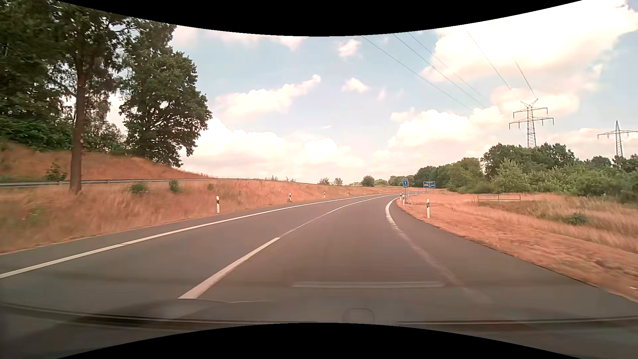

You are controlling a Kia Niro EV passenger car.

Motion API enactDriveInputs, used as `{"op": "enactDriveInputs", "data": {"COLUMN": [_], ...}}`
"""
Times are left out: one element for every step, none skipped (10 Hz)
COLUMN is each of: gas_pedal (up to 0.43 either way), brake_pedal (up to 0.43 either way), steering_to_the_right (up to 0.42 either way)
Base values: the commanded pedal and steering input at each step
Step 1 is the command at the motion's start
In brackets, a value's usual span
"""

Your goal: Follow the waypoints while adhering to traffic rules and regulations

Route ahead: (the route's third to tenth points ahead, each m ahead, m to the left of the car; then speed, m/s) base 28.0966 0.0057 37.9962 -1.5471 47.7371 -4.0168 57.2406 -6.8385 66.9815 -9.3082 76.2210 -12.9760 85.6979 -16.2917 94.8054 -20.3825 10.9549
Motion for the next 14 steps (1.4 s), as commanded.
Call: {"op": "enactDriveInputs", "data": {"gas_pedal": [0.398,0.398,0.390,0.358,0.350,0.339,0.331,0.319,0.319,0.319,0.319,0.319,0.319,0.319], "brake_pedal": [0.000,0.000,0.000,0.000,0.000,0.000,0.000,0.000,0.000,0.000,0.000,0.000,0.000,0.000], "steering_to_the_right": [0.029,0.025,0.024,0.024,0.024,0.025,0.025,0.026,0.028,0.029,0.031,0.031,0.031,0.030]}}
